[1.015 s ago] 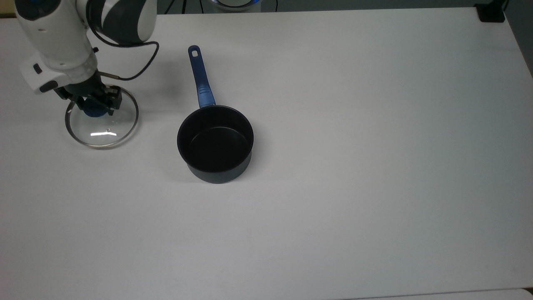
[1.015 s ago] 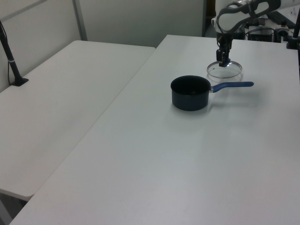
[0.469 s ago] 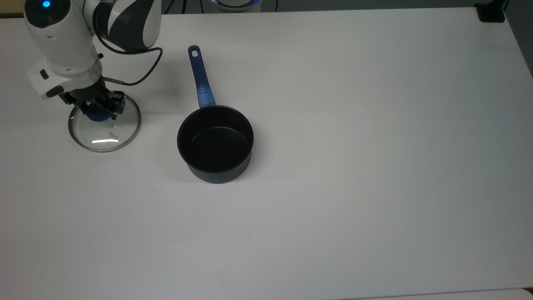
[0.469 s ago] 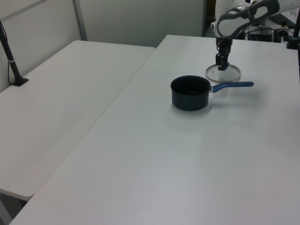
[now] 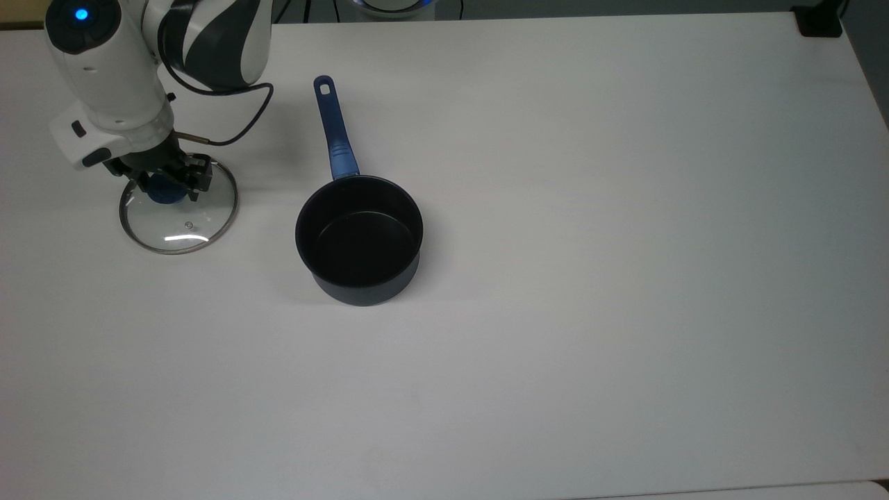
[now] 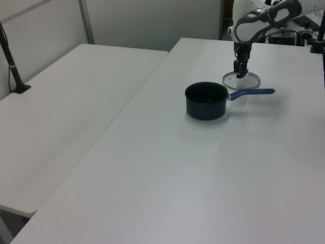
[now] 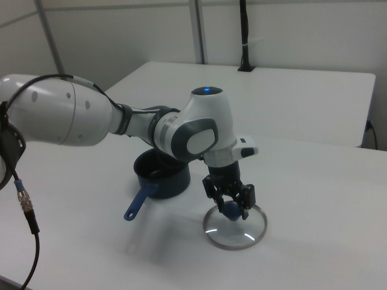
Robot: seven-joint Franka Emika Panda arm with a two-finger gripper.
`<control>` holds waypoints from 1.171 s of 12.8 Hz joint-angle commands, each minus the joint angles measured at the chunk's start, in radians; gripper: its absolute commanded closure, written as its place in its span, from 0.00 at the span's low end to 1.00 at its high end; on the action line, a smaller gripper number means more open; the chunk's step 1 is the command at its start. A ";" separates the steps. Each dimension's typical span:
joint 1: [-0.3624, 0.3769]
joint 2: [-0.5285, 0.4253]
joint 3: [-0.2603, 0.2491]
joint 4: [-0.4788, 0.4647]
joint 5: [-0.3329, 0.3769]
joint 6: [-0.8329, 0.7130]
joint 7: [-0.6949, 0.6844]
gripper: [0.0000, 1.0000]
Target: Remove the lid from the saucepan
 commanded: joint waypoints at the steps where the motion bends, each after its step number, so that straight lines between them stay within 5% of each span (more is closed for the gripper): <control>1: 0.000 -0.007 0.002 -0.019 0.005 0.018 -0.017 0.10; 2: 0.001 -0.010 0.002 -0.017 0.005 0.016 -0.014 0.00; 6: 0.038 -0.146 0.012 -0.009 0.005 -0.135 0.024 0.00; 13: 0.113 -0.395 0.251 -0.005 -0.006 -0.445 0.264 0.00; 15: 0.156 -0.421 0.264 -0.005 -0.006 -0.461 0.285 0.00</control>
